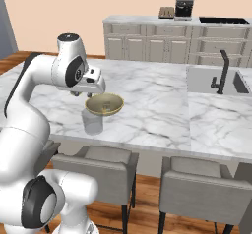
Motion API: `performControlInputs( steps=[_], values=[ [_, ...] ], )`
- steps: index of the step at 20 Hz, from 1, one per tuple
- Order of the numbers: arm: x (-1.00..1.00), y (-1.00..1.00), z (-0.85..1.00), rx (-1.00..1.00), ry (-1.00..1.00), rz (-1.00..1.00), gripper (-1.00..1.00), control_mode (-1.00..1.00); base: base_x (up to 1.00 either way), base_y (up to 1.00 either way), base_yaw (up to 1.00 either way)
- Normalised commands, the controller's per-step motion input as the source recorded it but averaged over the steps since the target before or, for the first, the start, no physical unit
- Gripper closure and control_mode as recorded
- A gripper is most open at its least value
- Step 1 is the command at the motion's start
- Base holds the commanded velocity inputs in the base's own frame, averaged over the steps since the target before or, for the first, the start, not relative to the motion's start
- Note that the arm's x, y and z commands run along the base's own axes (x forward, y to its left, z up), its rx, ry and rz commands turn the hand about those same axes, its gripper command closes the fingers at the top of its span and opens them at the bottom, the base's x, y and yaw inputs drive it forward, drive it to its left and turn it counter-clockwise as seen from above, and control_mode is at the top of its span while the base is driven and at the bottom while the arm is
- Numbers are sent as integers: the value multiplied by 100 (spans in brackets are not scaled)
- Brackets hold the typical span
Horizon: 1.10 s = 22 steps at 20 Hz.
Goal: There are two ice cubes in the ice bowl. Place both ice cubes in the glass cup.
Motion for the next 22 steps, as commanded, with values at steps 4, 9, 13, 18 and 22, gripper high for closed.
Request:
performControlInputs(
  steps=[4,9,13,18,22],
  values=[
    [5,0,0,0,0,0,-100,-100,0,0,0],
    [4,0,0,0,0,0,-100,-100,0,0,0],
    [0,0,0,0,0,0,-100,-100,0,0,0],
    [5,0,0,0,0,0,-100,-100,0,0,0],
    [10,0,0,0,0,0,-100,-100,0,0,0]
  ],
)
